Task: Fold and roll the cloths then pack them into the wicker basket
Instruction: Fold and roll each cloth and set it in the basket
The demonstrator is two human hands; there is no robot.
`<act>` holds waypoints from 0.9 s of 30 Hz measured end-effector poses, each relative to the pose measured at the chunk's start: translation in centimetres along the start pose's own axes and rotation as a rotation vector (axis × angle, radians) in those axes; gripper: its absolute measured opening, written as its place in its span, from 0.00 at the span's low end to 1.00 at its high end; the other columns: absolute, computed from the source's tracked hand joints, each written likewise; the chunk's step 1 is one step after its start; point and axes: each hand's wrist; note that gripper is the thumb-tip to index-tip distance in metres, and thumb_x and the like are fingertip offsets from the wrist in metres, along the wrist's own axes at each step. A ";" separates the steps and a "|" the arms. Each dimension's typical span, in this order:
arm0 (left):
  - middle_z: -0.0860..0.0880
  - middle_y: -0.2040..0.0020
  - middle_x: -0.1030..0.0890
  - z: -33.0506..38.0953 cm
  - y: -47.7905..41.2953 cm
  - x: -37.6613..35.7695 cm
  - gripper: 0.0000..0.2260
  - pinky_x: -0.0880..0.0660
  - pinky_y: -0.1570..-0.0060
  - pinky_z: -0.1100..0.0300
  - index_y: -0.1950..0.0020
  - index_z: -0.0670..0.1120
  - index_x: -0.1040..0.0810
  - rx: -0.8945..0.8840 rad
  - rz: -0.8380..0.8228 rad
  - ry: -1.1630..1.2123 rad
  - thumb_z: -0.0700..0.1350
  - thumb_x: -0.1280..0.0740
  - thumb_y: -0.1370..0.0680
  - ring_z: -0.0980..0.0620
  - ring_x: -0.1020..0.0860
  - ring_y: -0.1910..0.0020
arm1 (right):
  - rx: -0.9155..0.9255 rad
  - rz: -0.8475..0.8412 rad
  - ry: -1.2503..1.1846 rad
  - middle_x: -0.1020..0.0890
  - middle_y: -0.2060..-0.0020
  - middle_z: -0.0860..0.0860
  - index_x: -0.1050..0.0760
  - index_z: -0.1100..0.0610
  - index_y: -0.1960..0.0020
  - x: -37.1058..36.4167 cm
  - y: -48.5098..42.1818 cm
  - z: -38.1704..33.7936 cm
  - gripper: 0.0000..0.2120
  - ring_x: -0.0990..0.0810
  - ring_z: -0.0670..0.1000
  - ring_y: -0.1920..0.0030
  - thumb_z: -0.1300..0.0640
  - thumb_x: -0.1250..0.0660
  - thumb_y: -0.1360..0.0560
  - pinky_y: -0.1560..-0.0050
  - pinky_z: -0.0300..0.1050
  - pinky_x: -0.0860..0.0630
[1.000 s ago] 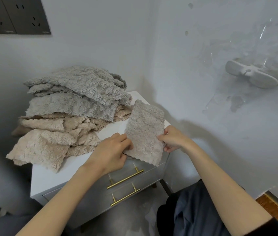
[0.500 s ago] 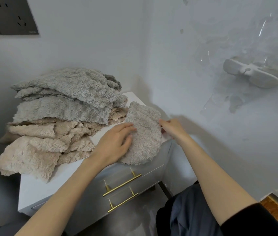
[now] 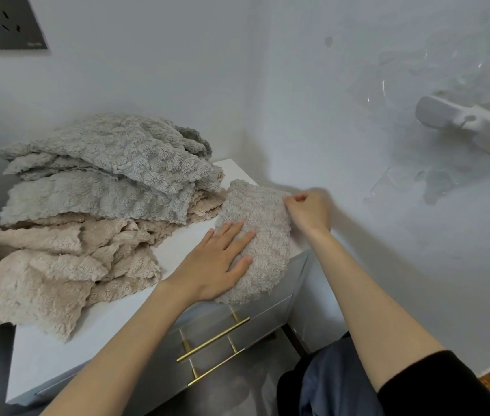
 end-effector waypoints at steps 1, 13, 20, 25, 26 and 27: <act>0.57 0.22 0.61 -0.1 0.0 0.0 0.24 0.67 0.28 0.61 0.24 0.61 0.58 0.001 -0.005 0.007 0.60 0.54 0.18 0.59 0.64 0.25 | 0.020 0.007 0.018 0.27 0.74 0.48 0.28 0.53 0.67 0.0 0.0 0.0 0.11 0.26 0.52 0.67 0.55 0.37 0.26 0.68 0.41 0.35; 0.47 0.25 0.38 0.2 0.1 2.4 0.23 0.47 0.29 0.56 0.23 0.48 0.40 0.184 0.264 0.312 0.50 0.43 0.18 0.48 0.44 0.26 | 0.084 -0.277 0.360 0.20 0.65 0.53 0.23 0.59 0.62 2.4 1.3 1.1 0.23 0.25 0.53 0.66 0.43 0.43 0.21 0.59 0.44 0.27; 0.49 0.49 0.23 -0.9 1.8 4.3 0.21 0.29 0.54 0.57 0.37 0.44 0.28 0.421 0.066 0.422 0.58 0.40 0.21 0.51 0.24 0.51 | 0.038 -0.534 0.331 0.20 0.67 0.47 0.23 0.57 0.62 3.7 4.0 1.3 0.25 0.25 0.47 0.71 0.34 0.37 0.27 0.72 0.37 0.27; 0.47 0.69 0.33 -0.7 3.3 4.2 0.19 0.41 0.69 0.60 0.66 0.45 0.33 0.403 -0.052 0.281 0.57 0.34 0.25 0.51 0.35 0.70 | 0.110 -0.603 0.397 0.28 0.73 0.52 0.23 0.62 0.64 3.7 5.8 1.1 0.21 0.28 0.50 0.71 0.43 0.28 0.29 0.68 0.39 0.27; 0.48 0.71 0.34 -0.6 3.5 4.2 0.19 0.42 0.70 0.60 0.68 0.46 0.35 0.388 -0.044 0.302 0.55 0.33 0.24 0.51 0.36 0.71 | 0.119 -0.590 0.364 0.31 0.73 0.52 0.26 0.60 0.68 3.7 6.1 0.9 0.20 0.29 0.51 0.71 0.46 0.28 0.29 0.67 0.41 0.27; 0.49 0.71 0.34 -0.5 3.6 4.2 0.19 0.41 0.70 0.60 0.68 0.46 0.35 0.377 -0.022 0.334 0.54 0.33 0.24 0.52 0.36 0.72 | 0.112 -0.572 0.300 0.31 0.72 0.53 0.30 0.58 0.69 3.7 6.4 0.8 0.19 0.29 0.51 0.69 0.48 0.28 0.28 0.67 0.41 0.27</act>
Point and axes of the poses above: each hand's wrist, its own y-axis away from the middle knuckle, its own x-axis out of the back of the hand, z = x × y
